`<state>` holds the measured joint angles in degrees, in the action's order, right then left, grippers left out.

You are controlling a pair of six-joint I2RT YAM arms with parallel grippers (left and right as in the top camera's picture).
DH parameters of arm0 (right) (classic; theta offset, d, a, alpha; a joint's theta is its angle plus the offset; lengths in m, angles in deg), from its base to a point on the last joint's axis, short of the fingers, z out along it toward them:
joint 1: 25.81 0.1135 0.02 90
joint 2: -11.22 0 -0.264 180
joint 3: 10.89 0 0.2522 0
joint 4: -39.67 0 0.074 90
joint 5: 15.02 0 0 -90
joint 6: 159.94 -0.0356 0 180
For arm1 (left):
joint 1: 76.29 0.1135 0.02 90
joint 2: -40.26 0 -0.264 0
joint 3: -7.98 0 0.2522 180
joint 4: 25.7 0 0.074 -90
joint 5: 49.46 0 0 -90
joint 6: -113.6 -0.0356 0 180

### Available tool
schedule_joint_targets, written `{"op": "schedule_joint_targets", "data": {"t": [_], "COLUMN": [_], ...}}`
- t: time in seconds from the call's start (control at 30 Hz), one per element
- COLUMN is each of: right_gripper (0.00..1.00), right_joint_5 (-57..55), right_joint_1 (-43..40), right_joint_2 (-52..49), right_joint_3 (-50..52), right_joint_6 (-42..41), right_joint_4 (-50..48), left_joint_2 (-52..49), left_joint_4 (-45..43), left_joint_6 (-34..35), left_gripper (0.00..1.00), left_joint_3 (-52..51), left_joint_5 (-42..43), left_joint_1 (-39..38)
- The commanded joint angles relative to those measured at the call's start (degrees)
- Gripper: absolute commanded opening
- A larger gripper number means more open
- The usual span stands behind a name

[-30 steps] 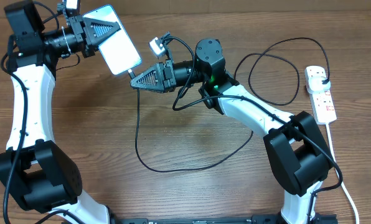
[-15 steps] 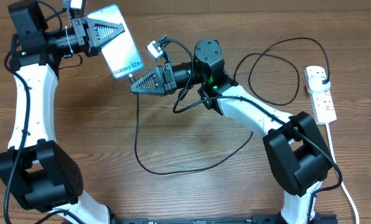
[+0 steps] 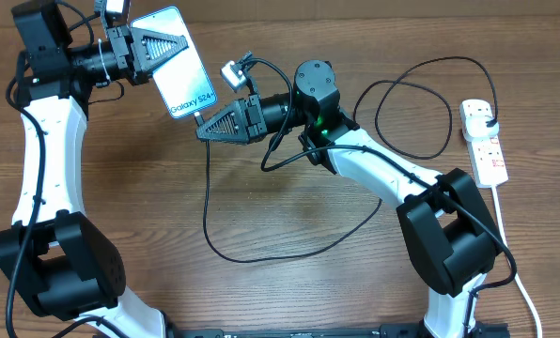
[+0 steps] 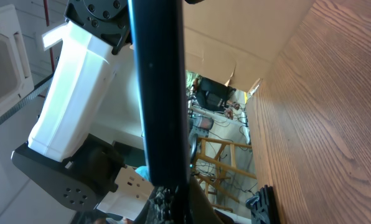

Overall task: Plug charger to phone and switch on socket
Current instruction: 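Push the plug toward the phone port with the right gripper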

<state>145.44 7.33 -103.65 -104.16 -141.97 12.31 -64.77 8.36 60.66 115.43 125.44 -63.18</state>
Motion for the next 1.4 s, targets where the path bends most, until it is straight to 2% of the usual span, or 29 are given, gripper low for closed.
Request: {"op": "schedule_joint_targets", "data": {"t": [0.0,0.97,1.37], "right_gripper": [0.04,0.04,0.04], "right_joint_5": [-6.3,-4.8,-4.8], "right_joint_1": [-0.7,-0.8,-0.8], "right_joint_2": [0.5,0.5,0.5], "right_joint_3": [-0.8,-0.8,-0.8], "right_joint_6": [-0.2,0.1,0.1], "right_joint_4": [-0.8,-0.8,-0.8], "left_joint_2": [0.3,0.3,0.3], "left_joint_4": [0.4,-2.6,-2.6], "left_joint_6": [-1.1,-1.7,0.2], "left_gripper": [0.04,0.05,0.04], "left_joint_3": [0.9,0.9,0.9], "left_joint_5": [5.6,4.5,5.2], "left_joint_1": [-1.4,-0.4,-0.1]}}
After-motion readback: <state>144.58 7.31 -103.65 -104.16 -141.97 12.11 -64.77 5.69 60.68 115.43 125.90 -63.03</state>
